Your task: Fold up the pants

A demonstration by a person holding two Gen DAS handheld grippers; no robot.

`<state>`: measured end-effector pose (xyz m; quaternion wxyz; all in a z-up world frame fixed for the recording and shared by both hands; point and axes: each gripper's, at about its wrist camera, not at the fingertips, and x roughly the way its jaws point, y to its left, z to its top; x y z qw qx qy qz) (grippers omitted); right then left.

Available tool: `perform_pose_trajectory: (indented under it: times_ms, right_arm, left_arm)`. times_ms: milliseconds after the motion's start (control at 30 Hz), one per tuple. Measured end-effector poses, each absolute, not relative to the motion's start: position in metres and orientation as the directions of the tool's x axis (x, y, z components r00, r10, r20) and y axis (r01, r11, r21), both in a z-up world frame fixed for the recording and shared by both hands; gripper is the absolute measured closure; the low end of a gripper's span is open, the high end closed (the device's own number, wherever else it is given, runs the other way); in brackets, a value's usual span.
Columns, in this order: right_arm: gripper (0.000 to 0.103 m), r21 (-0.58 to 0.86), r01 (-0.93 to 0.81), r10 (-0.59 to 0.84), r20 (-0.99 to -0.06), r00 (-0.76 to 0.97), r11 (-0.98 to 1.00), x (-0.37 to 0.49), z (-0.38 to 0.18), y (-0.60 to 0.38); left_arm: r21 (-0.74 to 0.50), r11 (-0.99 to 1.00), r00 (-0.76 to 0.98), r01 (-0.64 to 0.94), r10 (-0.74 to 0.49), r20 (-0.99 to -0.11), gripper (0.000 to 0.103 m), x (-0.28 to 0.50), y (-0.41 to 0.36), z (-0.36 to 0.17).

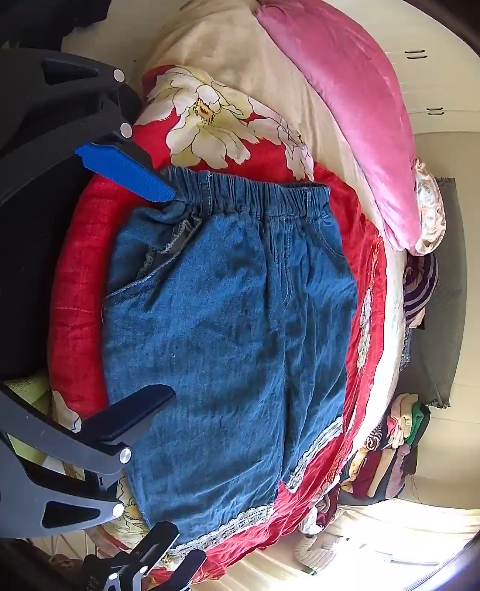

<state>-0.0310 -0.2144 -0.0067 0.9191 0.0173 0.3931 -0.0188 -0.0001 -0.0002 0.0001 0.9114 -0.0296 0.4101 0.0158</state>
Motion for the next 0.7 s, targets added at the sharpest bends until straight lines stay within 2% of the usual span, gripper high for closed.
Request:
perform_pose_trajectory:
  times_ms: [700]
  right_arm:
    - [0.008, 0.018, 0.045, -0.018, -0.719, 0.695, 0.999, -0.0321, -0.0038, -0.214]
  left_arm:
    - [-0.055, 0.998, 0.666, -0.042, -0.013, -0.746, 0.004, -0.0023, -0.0024, 0.0032]
